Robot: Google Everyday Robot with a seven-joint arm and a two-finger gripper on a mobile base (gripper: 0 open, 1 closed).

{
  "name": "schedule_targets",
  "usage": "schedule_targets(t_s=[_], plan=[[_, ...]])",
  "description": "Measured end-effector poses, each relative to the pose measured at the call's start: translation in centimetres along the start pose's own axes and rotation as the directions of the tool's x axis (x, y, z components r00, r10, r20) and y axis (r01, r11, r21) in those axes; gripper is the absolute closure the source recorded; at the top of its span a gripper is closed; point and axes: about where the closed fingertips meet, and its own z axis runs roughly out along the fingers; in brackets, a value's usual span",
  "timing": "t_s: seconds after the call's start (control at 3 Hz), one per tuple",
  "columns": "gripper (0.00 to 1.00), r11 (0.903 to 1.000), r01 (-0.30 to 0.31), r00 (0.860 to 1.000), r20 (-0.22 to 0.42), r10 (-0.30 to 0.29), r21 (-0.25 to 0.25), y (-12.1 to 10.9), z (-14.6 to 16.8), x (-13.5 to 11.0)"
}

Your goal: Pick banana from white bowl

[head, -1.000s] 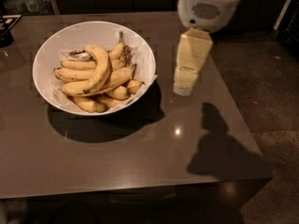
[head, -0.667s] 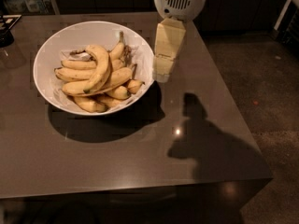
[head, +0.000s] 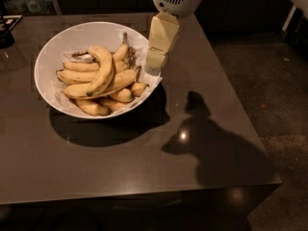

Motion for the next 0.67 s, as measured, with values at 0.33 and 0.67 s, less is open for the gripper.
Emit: schedule_targets(t_s=[0.33,0.67], plan=[[0.0,0.9842,-0.174,0.985,0.015,0.174,-0.035,-0.5,0.1,-0.2],[0.0,0.9473,-0.307,0.949,0.046,0.312,-0.091,0.1,-0.2,-2.3]])
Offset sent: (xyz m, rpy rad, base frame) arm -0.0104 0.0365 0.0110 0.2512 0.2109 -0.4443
